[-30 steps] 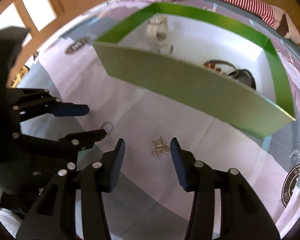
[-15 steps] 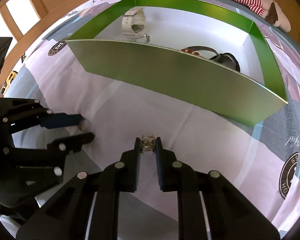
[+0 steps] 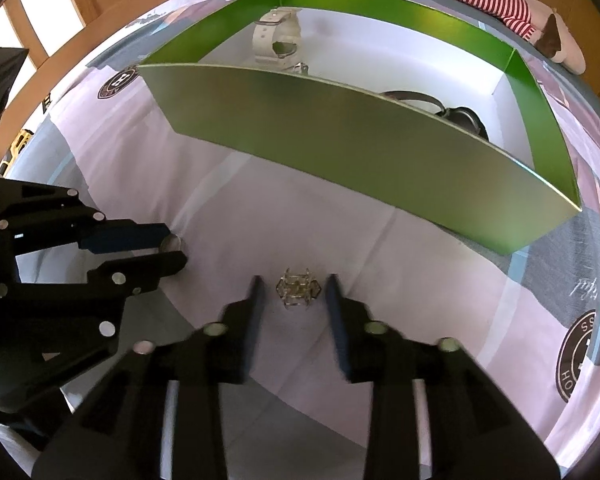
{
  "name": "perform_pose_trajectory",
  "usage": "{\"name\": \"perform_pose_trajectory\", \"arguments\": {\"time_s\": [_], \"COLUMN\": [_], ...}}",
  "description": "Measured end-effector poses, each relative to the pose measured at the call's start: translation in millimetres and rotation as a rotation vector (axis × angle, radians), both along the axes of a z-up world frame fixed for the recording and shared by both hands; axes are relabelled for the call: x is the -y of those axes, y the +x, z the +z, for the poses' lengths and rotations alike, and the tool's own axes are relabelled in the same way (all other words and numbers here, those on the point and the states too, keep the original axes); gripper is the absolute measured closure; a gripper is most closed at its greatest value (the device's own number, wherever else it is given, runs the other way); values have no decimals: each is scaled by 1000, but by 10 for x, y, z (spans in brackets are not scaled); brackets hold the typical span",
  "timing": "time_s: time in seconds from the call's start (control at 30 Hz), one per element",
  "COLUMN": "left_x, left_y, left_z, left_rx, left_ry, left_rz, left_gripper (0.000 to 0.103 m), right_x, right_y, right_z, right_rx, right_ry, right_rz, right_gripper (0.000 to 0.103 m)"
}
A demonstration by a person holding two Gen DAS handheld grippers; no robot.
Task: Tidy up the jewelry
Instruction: 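Grasp the plain silver ring with the left tool while the right tool grasps the silver charm, then carry the ring and charm into the green box and open both tools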
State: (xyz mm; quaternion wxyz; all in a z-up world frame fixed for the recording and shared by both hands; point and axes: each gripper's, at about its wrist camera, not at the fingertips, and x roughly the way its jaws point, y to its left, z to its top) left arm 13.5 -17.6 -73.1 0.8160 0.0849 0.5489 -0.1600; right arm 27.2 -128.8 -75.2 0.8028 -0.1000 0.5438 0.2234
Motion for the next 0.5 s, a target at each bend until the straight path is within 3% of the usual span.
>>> {"name": "perform_pose_trajectory", "arguments": {"time_s": [0.1,0.17,0.5], "left_x": [-17,-33,-69], "left_y": [-17,-31,-44], "left_z": [72,143,268], "left_rx": [23,43,71], "left_ry": [-10,-25,-45], "left_rz": [3,4,7], "left_gripper": [86,86,86], "right_x": [16,28,135], "right_y": [-2,-9,-9], "right_z": [24,58,260], "right_rx": [-3,5,49], "right_ry": [12,15,43], "right_rz": [-1,-2,-25], "right_gripper": [82,89,89]}}
